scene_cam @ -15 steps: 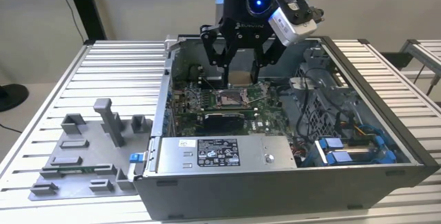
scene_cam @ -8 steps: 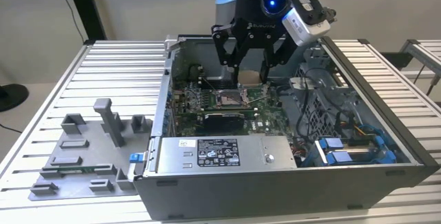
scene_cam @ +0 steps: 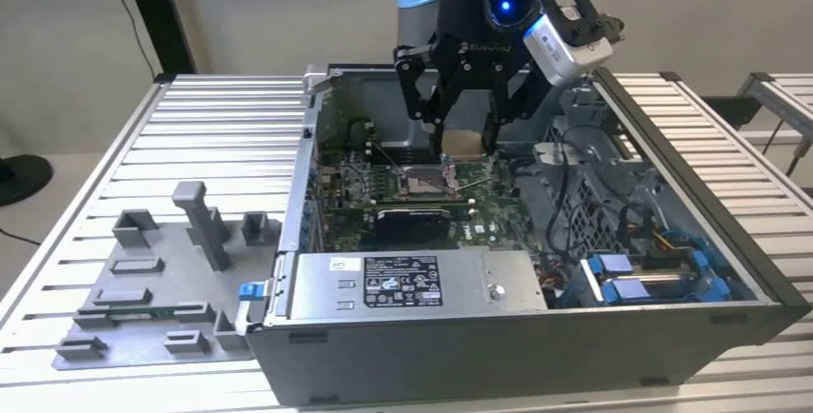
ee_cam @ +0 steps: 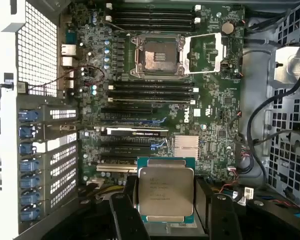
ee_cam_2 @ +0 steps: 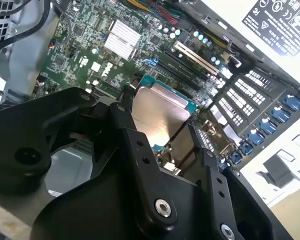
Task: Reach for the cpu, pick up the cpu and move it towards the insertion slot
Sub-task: 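Pick up the cpu and move it towards the insertion slot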
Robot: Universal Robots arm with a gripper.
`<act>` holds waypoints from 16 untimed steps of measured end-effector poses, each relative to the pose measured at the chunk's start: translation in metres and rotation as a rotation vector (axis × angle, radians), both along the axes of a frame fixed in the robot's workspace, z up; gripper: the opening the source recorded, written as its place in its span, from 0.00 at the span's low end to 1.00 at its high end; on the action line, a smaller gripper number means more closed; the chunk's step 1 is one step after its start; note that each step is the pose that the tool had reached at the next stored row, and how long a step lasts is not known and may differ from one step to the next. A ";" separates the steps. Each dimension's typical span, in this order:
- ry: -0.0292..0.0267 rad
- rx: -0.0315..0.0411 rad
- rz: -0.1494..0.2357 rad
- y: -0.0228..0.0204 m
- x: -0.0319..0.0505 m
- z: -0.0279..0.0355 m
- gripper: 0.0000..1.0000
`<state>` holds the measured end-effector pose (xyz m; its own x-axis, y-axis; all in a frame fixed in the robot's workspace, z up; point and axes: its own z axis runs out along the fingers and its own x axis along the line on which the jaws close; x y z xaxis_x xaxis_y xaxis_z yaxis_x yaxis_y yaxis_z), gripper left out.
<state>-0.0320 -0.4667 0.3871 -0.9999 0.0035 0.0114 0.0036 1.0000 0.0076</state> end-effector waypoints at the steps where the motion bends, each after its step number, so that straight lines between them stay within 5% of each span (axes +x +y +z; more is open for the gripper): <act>1: 0.0000 0.0000 0.000 0.0000 0.0000 0.0000 0.00; 9: 0.0000 0.0000 0.000 0.0024 0.0002 -0.0001 0.00; 16: 0.0000 0.0000 0.000 0.0145 0.0002 -0.0008 0.00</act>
